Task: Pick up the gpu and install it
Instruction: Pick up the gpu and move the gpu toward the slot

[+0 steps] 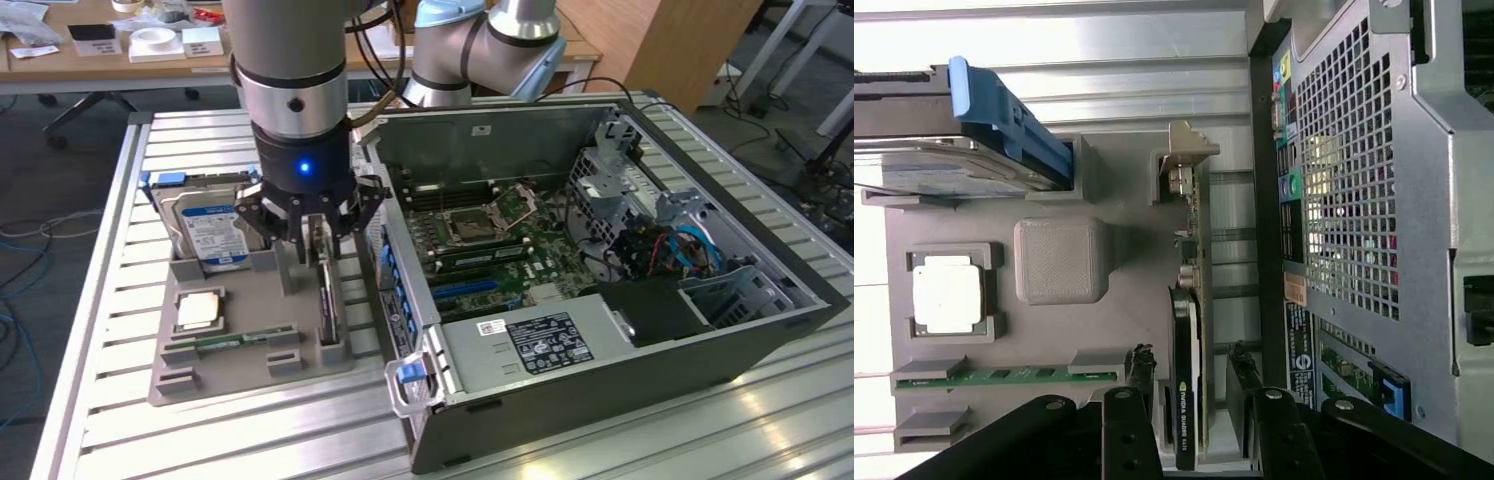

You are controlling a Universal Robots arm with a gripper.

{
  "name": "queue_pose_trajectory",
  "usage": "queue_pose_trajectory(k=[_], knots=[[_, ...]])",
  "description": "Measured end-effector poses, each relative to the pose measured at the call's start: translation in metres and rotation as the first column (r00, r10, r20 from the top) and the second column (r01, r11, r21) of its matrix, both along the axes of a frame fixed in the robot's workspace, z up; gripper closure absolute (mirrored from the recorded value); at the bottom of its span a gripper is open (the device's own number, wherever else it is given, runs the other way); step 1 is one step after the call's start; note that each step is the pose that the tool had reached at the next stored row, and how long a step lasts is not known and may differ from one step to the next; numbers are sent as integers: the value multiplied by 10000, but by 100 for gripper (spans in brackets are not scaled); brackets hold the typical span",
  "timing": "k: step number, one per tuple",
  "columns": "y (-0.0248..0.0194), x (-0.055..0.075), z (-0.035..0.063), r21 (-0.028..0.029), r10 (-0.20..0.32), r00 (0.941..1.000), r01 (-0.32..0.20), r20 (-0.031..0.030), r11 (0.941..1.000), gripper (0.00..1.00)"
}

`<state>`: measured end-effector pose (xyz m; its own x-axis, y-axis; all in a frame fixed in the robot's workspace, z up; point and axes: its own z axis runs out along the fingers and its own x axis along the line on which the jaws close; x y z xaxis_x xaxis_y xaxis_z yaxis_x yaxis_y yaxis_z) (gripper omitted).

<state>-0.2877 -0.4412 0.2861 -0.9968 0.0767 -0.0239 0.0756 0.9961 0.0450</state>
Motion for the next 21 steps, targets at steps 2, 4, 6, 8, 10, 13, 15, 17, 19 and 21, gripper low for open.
queue_pose_trajectory(k=[2,4,6,8,10,13,15,17,19,21], knots=[[0,0,-35,-1,0,10000,0,-1,10000,57],[0,0,-73,-1,0,10000,0,-2,10000,57],[0,0,-108,-1,0,10000,0,-3,10000,57],[0,0,-137,-1,0,10000,0,-3,10000,57],[0,0,-157,0,0,10000,0,-2,10000,57],[0,0,-163,-3,-1,10000,1,-5,10000,57],[0,0,-164,-2,0,10000,0,-4,10000,57],[0,9,-168,3,0,10000,0,1,10000,57],[0,17,-171,0,0,10000,0,-2,10000,57],[1,18,-192,-1,-2,10000,2,-3,10000,57]])
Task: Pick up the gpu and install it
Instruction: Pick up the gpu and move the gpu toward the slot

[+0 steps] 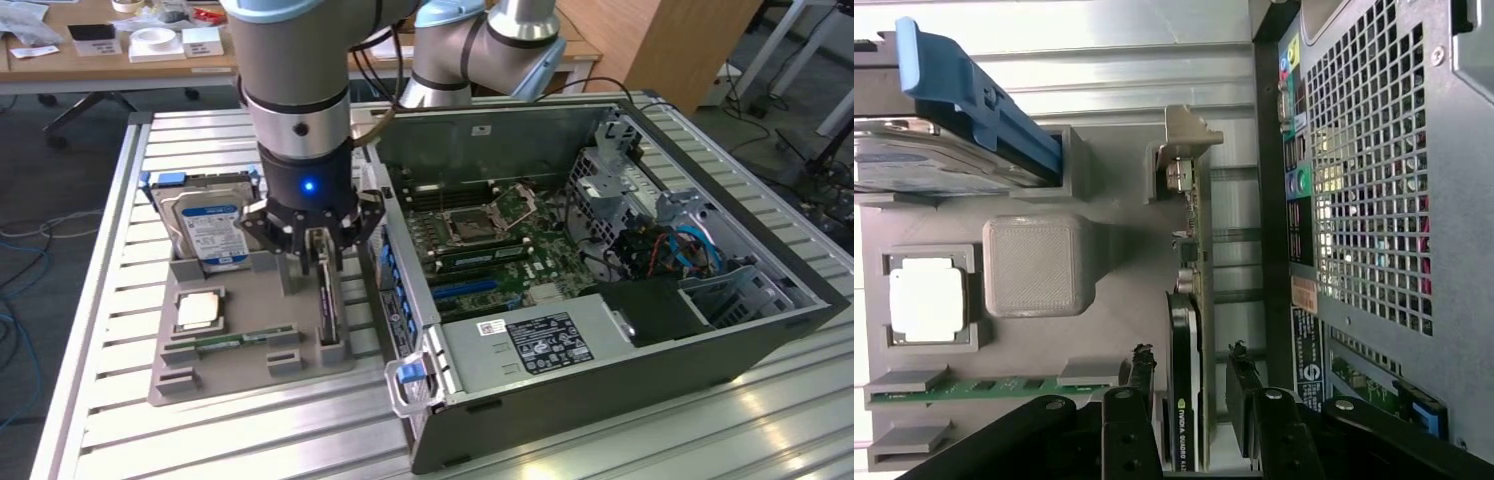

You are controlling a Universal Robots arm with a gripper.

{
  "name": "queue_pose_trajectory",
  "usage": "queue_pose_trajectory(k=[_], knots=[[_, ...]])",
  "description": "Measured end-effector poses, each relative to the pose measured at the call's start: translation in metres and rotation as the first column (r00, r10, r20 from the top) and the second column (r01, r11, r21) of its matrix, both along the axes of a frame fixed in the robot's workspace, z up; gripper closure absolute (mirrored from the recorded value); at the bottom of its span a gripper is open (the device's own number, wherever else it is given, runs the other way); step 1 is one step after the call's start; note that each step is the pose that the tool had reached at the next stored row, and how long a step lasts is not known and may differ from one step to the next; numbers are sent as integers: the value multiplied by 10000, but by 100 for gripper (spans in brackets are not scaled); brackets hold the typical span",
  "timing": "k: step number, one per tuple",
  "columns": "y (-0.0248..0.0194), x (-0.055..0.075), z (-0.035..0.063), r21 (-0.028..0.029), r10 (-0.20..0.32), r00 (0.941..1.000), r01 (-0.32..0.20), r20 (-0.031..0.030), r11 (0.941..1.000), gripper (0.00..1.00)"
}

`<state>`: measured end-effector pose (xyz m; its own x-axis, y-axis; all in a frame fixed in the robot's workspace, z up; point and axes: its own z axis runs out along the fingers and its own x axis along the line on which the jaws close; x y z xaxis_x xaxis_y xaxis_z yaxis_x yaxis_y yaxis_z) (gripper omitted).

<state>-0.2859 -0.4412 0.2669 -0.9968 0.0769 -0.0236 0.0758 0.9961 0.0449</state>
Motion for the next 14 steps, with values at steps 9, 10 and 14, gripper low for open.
queue_pose_trajectory(k=[9,10,14], knots=[[-1,1,-166,0,2,10000,-2,0,10000,57],[0,1,-192,1,1,10000,-1,0,10000,57],[-1,1,-279,1,2,10000,-2,1,10000,57]])
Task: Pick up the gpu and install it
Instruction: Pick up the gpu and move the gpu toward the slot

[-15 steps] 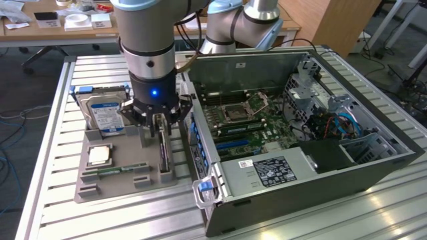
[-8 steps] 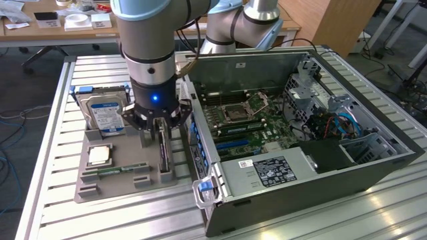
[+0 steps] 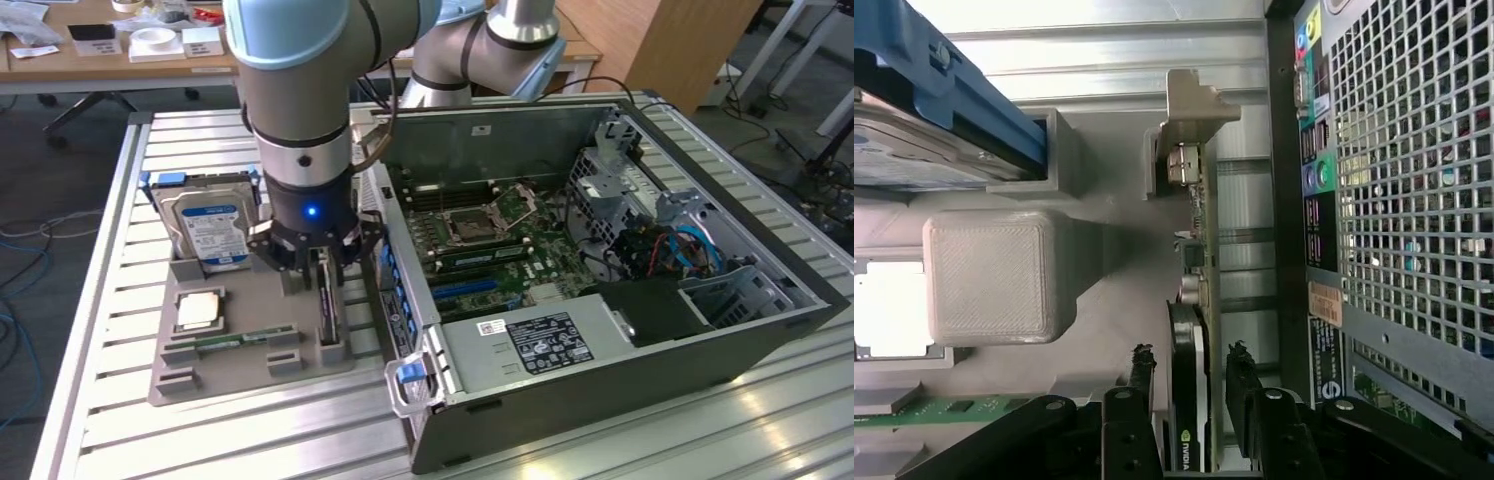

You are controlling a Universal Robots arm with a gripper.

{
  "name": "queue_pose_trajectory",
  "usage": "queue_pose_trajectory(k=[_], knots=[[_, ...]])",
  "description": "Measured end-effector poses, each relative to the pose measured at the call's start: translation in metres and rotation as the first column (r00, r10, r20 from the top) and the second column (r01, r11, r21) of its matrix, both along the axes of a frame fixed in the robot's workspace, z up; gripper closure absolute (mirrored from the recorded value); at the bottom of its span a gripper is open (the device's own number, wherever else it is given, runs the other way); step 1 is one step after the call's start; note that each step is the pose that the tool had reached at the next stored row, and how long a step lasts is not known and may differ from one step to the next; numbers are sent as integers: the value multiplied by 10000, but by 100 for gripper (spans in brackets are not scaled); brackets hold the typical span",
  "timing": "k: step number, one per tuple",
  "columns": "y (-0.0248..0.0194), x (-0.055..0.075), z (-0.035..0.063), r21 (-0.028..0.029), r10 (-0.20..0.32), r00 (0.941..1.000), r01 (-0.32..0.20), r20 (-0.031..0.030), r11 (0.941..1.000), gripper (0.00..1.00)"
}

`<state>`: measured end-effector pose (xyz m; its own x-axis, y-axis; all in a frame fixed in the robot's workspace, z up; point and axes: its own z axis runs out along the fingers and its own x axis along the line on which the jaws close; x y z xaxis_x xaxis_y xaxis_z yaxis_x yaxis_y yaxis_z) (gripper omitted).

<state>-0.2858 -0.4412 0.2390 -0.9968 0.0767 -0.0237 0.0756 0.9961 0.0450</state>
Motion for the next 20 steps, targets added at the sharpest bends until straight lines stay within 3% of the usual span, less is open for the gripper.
queue_pose_trajectory(k=[20], knots=[[0,0,-97,-1,0,10000,0,-1,10000,57]])
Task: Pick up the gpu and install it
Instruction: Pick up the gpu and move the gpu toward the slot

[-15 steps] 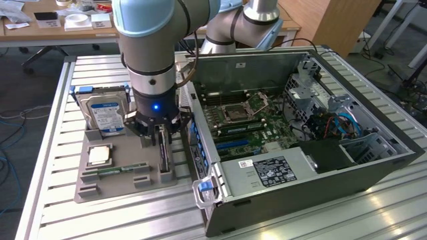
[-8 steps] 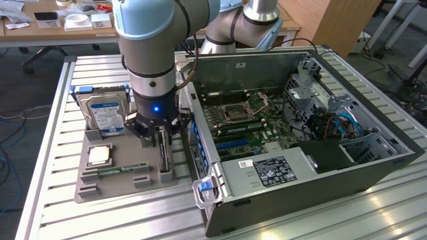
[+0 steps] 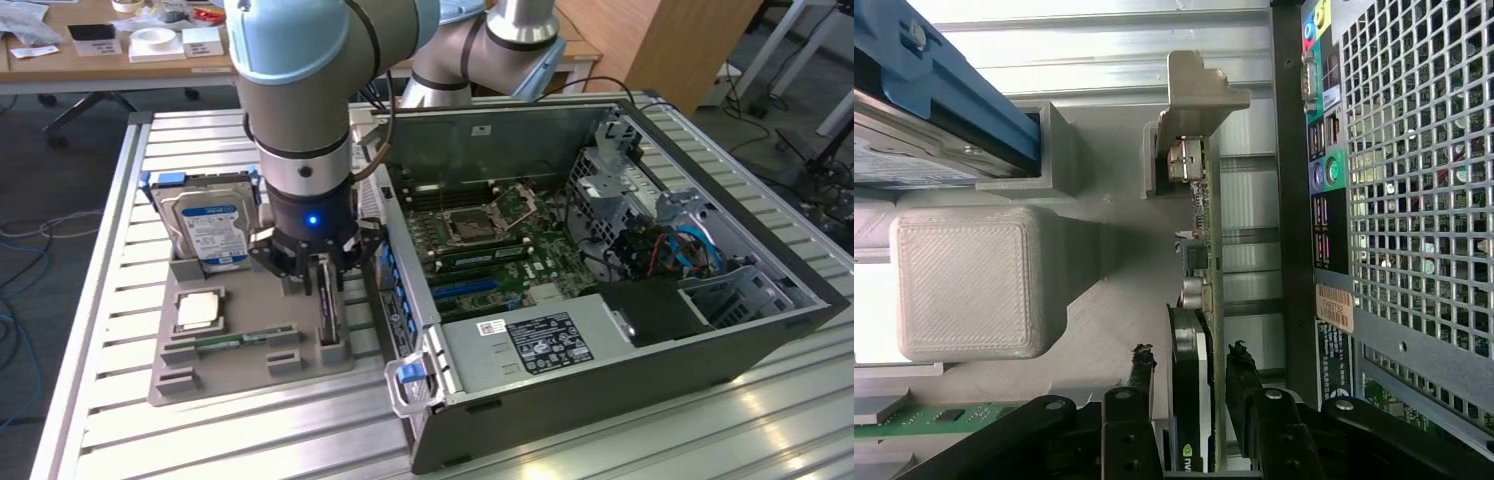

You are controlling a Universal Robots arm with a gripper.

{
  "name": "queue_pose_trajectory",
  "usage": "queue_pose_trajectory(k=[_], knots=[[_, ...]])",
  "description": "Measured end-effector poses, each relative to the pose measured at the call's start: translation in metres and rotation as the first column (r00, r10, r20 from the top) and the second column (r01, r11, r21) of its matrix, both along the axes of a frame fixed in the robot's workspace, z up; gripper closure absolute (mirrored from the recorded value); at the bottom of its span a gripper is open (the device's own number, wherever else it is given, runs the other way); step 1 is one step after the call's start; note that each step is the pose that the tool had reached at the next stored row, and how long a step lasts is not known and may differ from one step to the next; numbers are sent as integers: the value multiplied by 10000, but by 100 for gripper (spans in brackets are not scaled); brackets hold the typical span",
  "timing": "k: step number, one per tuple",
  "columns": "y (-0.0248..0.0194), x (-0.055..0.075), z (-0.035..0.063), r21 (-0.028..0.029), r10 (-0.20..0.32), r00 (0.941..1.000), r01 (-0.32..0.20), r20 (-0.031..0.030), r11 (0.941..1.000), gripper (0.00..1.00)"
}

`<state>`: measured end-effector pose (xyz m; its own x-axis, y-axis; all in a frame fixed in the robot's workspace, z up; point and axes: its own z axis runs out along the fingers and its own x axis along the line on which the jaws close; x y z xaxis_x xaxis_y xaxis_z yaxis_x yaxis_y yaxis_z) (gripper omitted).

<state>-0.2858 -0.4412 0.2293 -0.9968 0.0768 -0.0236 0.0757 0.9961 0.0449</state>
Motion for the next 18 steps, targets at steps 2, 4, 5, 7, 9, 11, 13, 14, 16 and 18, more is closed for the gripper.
queue_pose_trajectory(k=[2,4,5,7,9,11,13,14,16,18], knots=[[0,-6,0,0,0,10000,0,0,10000,57],[0,-6,0,1,0,10000,0,0,10000,57],[0,-6,0,1,0,10000,0,0,10000,57],[0,-6,-1,1,0,10000,0,0,10000,57],[0,-6,0,0,0,10000,0,0,10000,57],[0,-6,0,0,1,10000,-1,0,10000,59],[0,-5,-1,0,0,10000,0,1,10000,65],[0,-6,0,0,0,10000,0,0,10000,65],[0,-6,0,0,0,10000,0,0,10000,65],[0,-6,0,0,0,10000,0,0,10000,65]])
